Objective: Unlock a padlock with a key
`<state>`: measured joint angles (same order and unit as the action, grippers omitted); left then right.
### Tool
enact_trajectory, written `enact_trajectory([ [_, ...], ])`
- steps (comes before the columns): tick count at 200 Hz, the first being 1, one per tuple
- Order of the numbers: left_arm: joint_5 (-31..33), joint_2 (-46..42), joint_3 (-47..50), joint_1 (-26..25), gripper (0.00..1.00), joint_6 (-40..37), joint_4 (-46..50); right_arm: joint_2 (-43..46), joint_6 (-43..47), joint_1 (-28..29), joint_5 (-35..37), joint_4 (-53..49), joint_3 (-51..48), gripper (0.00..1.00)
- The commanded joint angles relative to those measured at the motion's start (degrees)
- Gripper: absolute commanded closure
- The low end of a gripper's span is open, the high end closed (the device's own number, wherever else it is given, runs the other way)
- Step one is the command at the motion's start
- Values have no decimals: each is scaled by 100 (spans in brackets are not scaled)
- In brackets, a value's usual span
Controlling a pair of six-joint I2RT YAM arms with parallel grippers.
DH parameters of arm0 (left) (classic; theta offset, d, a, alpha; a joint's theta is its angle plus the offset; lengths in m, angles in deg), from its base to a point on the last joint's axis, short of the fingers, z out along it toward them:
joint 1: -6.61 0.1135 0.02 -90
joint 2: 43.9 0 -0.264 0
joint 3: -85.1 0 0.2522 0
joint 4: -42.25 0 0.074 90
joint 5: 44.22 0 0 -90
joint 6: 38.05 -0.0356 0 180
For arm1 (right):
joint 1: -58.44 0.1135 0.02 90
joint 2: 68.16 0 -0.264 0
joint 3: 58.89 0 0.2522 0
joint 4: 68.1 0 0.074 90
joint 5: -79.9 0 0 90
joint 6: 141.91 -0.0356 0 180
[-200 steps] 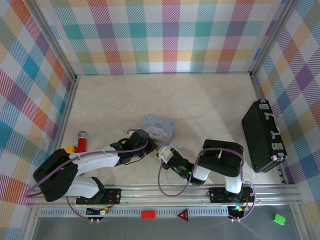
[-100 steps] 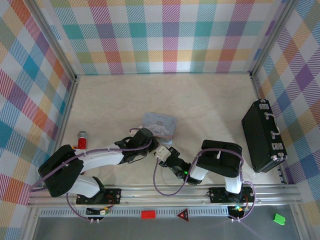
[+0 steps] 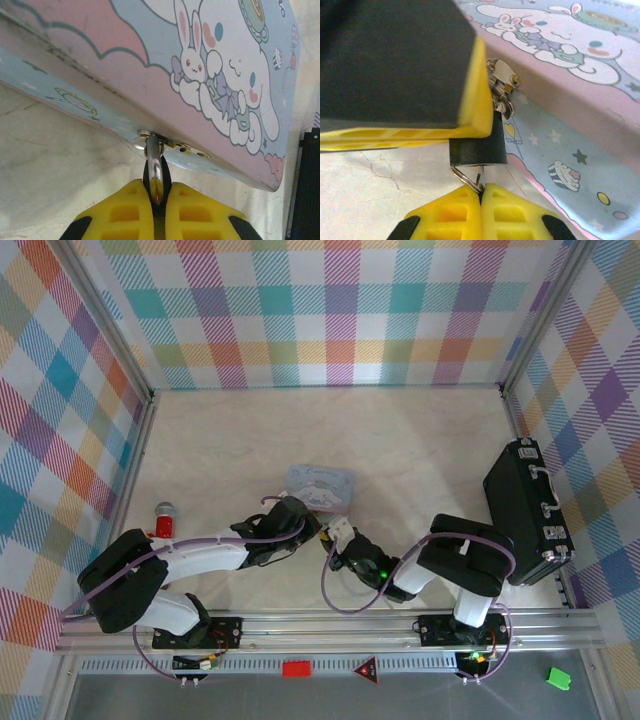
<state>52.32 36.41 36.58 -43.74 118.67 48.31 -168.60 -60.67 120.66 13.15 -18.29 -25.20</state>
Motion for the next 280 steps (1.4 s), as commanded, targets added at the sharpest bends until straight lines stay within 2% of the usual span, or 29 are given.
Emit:
enact_trajectory([
  [1, -533, 86, 74, -294, 100, 229, 199, 313, -1142, -386, -1029, 1309, 40, 100],
  [43, -514, 65, 128, -291, 100, 214, 161, 51, -2147, -784, -1969, 1673, -95, 100],
  [64, -514, 64, 140, -291, 100, 201, 137, -68, -2355, -827, -2052, 1698, -111, 100],
  [88, -480, -23, 128, -291, 100, 116, 152, -46, -2201, -821, -1785, 1493, -173, 100],
  [129, -11, -705, 114, -168, 55, -305, 824, 150, -2202, -812, -1406, 785, -277, 100],
  [163, 338, -1332, -171, 366, 34, -1175, 1841, 104, -2462, -722, -1262, 649, -385, 100],
  [201, 251, -1197, -622, 1241, 26, -2094, 2516, 236, -2699, -720, -1364, 143, -288, 100],
  [225, 56, -807, -952, 1670, 24, -2594, 2436, 383, -2751, -711, -1335, -97, -275, 100],
  [280, -259, 440, -1716, 2063, 23, -3187, 1860, 671, -2700, -711, -1608, -1135, 103, 100],
])
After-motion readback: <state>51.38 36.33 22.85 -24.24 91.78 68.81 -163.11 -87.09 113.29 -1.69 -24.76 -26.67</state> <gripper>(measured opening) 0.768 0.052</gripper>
